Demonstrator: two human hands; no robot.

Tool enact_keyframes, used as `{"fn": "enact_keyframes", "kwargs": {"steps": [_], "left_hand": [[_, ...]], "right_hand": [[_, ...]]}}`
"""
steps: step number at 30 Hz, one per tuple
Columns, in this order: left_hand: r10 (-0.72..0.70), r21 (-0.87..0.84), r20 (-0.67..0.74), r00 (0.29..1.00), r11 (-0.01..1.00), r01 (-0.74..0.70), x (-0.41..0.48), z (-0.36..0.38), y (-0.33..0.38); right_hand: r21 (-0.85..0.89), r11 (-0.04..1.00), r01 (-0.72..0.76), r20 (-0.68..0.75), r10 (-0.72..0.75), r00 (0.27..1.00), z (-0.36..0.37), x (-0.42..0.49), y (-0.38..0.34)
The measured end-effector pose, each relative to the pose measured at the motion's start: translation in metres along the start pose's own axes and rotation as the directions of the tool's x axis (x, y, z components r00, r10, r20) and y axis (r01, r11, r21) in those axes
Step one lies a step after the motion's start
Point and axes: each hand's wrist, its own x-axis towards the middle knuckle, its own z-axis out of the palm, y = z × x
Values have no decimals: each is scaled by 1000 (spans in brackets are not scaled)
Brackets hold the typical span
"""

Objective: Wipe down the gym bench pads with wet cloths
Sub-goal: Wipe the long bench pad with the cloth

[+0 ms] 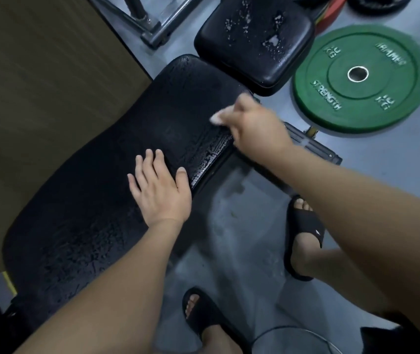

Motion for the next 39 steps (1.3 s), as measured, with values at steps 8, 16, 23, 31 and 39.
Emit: {"fn": "enact_keyframes", "kwargs": {"steps": [8, 16, 23, 31, 39], "left_hand": [[22, -40, -13, 1000, 999, -22, 2, -1, -2], [29, -24, -10, 1000, 999, -30, 2, -1, -3], [40, 3, -23, 999, 999, -40, 2, -2, -2], [52, -9, -15, 999, 999, -52, 2, -2, -3], [58, -8, -15, 998, 998, -58, 3, -4, -2]], "right_hand": [[5, 991, 134, 96, -134, 986, 5, -23, -19], [-118, 978, -169, -36, 166, 985, 3, 32, 0], [-137, 990, -29, 67, 38, 997, -5, 38, 13], [-109, 991, -83, 51, 89, 995, 6, 29, 15], [-139, 968, -211, 104, 226, 969, 12, 102, -1]]}}
